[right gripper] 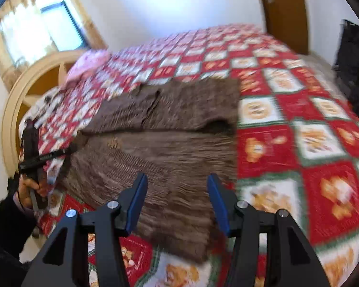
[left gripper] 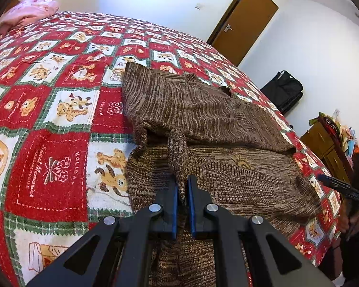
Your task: Fold small clothes
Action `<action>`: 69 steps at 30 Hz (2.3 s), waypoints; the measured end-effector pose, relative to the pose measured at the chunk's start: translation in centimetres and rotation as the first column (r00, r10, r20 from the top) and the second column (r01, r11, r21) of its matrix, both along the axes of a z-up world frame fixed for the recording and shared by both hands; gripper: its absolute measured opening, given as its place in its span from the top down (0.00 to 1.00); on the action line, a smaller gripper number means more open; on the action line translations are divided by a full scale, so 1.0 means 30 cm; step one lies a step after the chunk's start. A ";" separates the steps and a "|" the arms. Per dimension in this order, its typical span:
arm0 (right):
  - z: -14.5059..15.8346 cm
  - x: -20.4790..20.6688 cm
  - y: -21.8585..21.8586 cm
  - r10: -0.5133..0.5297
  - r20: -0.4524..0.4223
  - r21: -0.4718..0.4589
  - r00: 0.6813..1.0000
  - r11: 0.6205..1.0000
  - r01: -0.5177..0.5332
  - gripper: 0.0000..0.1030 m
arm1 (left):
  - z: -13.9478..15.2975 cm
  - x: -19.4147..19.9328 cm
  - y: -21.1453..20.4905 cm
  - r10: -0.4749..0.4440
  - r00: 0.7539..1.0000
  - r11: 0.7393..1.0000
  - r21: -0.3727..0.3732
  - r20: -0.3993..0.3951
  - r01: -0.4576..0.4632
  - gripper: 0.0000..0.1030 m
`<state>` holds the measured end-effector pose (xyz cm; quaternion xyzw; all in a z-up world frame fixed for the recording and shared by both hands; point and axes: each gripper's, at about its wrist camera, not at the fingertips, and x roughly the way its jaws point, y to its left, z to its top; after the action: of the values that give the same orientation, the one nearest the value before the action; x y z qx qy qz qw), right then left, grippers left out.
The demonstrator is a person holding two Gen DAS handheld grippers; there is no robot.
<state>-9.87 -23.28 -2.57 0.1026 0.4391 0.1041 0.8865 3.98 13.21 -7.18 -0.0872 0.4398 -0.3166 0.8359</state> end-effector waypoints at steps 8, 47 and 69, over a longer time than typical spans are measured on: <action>-0.118 0.059 0.085 0.058 -0.118 -0.149 0.991 0.986 -0.075 0.90 | 0.029 0.011 -0.021 -0.054 0.998 0.992 0.117 0.026 0.050 0.72; 0.307 0.491 0.059 -0.030 0.280 -0.341 0.960 0.931 0.129 0.93 | 0.270 0.403 -0.017 0.231 0.961 0.967 -0.148 0.150 -0.209 0.93; -0.137 0.793 0.113 -0.027 -0.063 -0.196 0.998 0.980 0.014 0.70 | 0.040 0.558 -0.062 0.301 0.951 0.951 -0.092 0.073 -0.295 0.93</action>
<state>13.93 -19.87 -6.69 0.0229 0.4748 0.0478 0.8785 20.72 11.34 -5.98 -0.1723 0.3721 -0.2076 0.8881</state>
